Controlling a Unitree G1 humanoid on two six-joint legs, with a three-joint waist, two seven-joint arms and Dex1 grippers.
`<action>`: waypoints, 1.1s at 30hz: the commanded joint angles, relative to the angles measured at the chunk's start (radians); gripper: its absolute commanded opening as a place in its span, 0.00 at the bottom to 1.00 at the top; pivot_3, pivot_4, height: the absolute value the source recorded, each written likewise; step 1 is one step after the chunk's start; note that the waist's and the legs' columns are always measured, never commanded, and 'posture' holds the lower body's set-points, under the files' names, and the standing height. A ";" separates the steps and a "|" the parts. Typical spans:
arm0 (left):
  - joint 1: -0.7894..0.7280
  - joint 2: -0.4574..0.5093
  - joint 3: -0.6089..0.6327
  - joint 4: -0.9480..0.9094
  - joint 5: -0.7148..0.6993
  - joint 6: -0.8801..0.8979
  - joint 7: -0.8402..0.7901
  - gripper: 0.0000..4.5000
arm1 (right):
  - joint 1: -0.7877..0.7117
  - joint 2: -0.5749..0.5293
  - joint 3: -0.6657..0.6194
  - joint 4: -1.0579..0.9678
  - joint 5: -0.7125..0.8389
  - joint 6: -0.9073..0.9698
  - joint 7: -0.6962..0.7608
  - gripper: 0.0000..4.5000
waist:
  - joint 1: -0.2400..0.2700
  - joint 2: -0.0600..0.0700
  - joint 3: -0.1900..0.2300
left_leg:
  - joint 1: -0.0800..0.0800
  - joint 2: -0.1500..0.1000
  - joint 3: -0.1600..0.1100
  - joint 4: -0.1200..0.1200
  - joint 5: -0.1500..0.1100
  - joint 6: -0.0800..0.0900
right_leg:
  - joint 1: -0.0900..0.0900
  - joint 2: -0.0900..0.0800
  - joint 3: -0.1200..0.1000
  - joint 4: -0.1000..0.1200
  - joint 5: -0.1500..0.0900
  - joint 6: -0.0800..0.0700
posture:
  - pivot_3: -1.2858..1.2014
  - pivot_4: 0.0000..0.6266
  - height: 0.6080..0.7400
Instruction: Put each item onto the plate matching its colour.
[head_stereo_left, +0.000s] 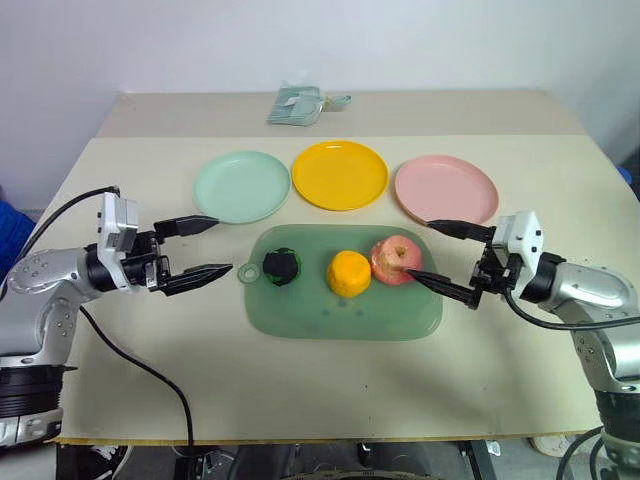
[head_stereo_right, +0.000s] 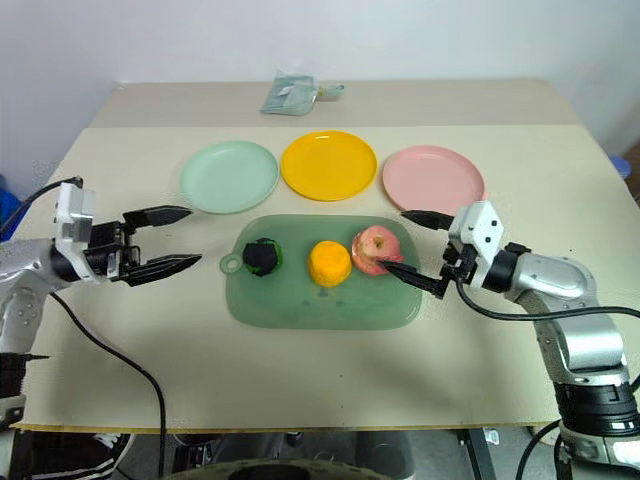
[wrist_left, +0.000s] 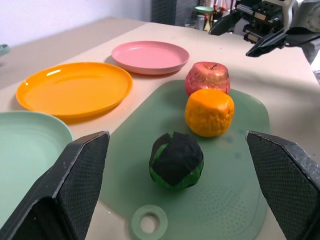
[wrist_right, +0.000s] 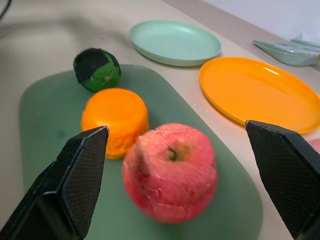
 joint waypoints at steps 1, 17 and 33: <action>-0.018 -0.003 0.011 -0.052 -0.019 0.016 0.030 1.00 | -0.036 -0.005 -0.015 -0.004 0.002 -0.026 0.004 0.99 | 0.000 0.000 0.000 | 0.000 0.000 0.000 0.000 0.000 0.000 | 0.000 0.000 0.000 0.000 0.000 0.000 | 0.52 0.24 1.00; -0.114 -0.068 -0.085 0.109 0.077 -0.102 -0.024 1.00 | -0.109 0.014 0.011 -0.065 0.041 0.029 -0.035 0.99 | 0.000 0.000 0.000 | 0.000 0.000 0.000 -0.002 0.000 0.000 | 0.000 0.000 0.000 -0.001 0.000 0.000 | 0.52 0.24 1.00; -0.290 -0.254 -0.252 0.524 0.299 -0.509 -0.123 1.00 | -0.140 0.023 0.104 -0.097 0.001 0.031 -0.017 0.99 | -0.001 0.000 0.000 | 0.000 0.000 0.000 -0.001 0.000 0.000 | 0.000 0.000 0.000 -0.002 0.000 0.000 | 0.52 0.24 1.00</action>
